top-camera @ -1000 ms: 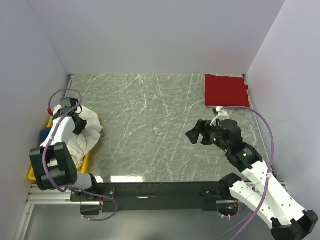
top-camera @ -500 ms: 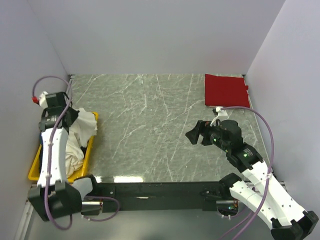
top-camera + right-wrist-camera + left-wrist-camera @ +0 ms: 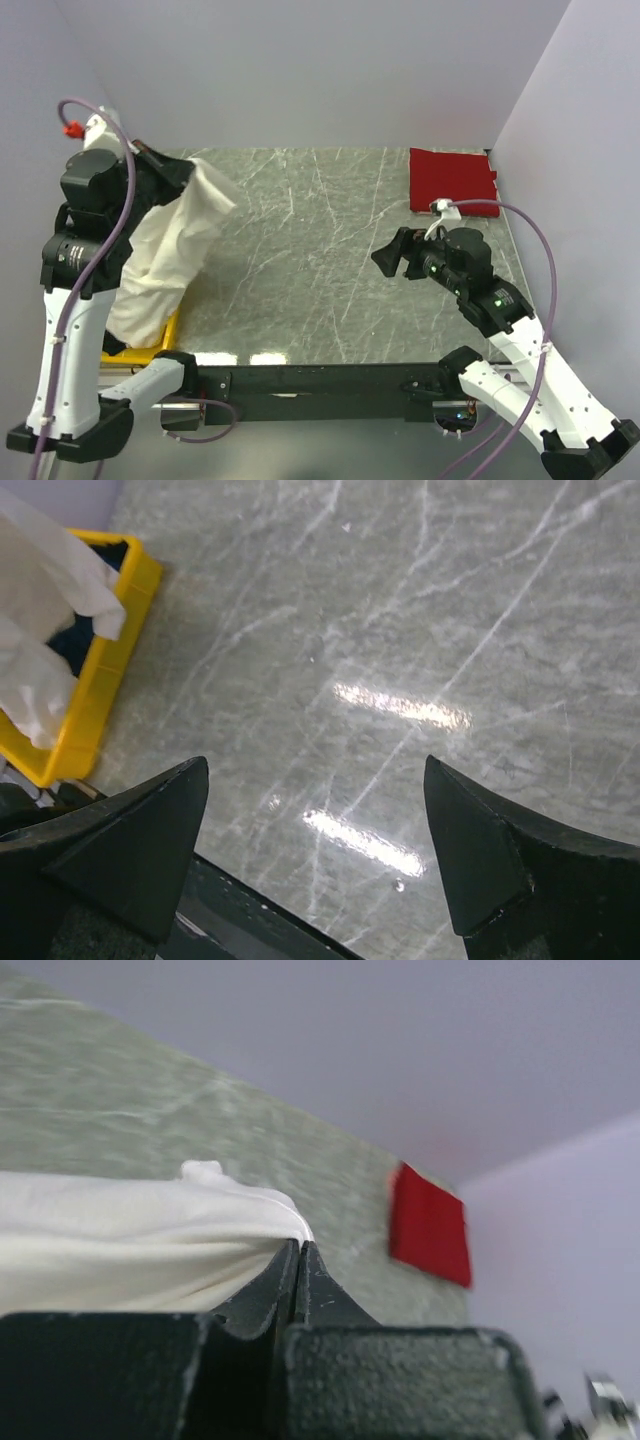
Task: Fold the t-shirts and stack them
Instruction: Grab the tshirt from the pile, then move the tshirt to the center of the board
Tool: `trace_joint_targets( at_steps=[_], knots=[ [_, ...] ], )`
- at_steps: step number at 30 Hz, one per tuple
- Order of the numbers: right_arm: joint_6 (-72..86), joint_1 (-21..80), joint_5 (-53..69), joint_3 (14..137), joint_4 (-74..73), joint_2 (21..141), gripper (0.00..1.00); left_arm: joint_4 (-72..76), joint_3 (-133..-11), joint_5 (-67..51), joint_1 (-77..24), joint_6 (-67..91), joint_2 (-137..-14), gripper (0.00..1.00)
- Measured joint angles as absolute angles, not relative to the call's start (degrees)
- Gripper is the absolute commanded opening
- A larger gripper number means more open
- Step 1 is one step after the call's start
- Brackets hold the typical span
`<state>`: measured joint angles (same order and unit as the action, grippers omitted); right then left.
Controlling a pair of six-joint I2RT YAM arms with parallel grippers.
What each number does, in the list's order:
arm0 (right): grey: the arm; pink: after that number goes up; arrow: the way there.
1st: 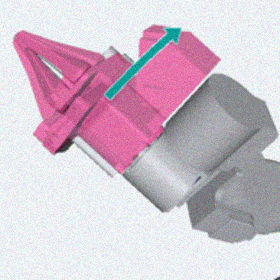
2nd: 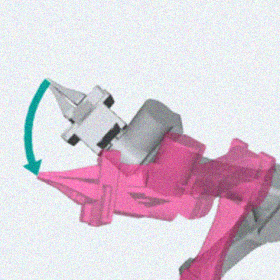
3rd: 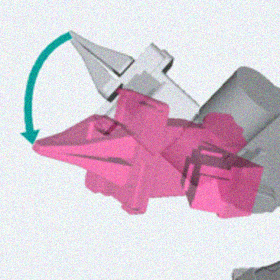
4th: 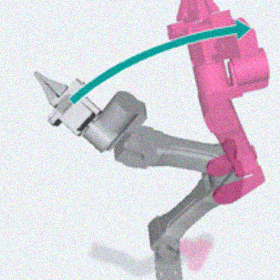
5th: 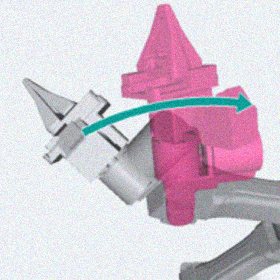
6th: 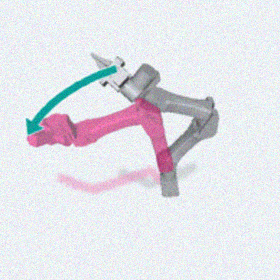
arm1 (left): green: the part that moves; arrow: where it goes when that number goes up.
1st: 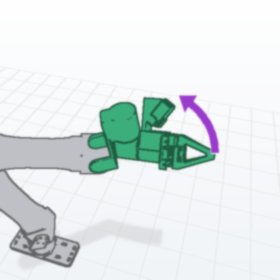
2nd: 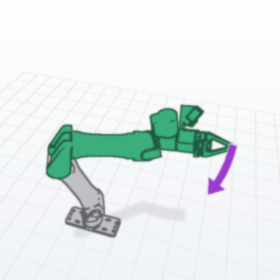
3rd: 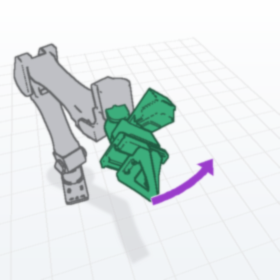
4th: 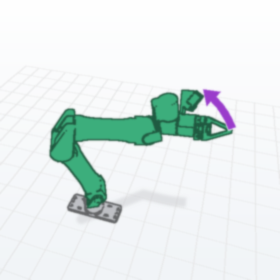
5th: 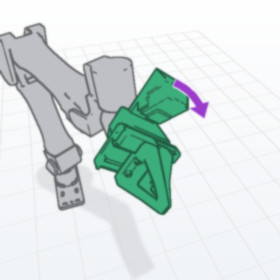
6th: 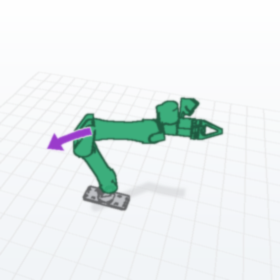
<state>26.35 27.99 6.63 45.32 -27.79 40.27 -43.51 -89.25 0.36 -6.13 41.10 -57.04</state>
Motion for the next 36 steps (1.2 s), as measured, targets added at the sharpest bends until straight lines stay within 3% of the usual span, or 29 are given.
trace_joint_targets(
  at_steps=[7,15,22,31,32,33,36],
  knots=[
    [27.05,27.99,6.46,50.68,-28.47,40.64,0.94,-42.81,-94.48,2.96,-25.28,42.00,-61.54,0.00],
    [28.64,27.99,5.26,51.55,-28.93,40.34,0.94,-34.96,-87.92,10.41,-46.35,44.45,-71.42,0.01],
    [31.31,27.99,5.48,46.22,-28.34,37.74,0.94,-27.22,-87.74,8.45,-50.72,46.02,-92.05,0.00],
    [36.42,28.01,9.08,32.47,-23.14,35.27,0.94,-27.31,-115.77,3.16,-50.09,46.22,-121.75,0.01],
    [36.75,28.01,9.26,31.20,-22.74,35.35,0.94,-26.87,-118.54,2.20,-49.78,46.24,-123.50,0.04],
    [37.08,28.01,9.30,30.24,-22.48,35.48,0.94,-26.50,-120.86,1.08,-49.36,46.26,-124.81,0.16],
    [37.69,28.01,9.30,28.49,-20.91,36.38,0.94,-25.12,-123.22,-1.67,-47.81,46.35,-125.89,0.36]
  ],
)
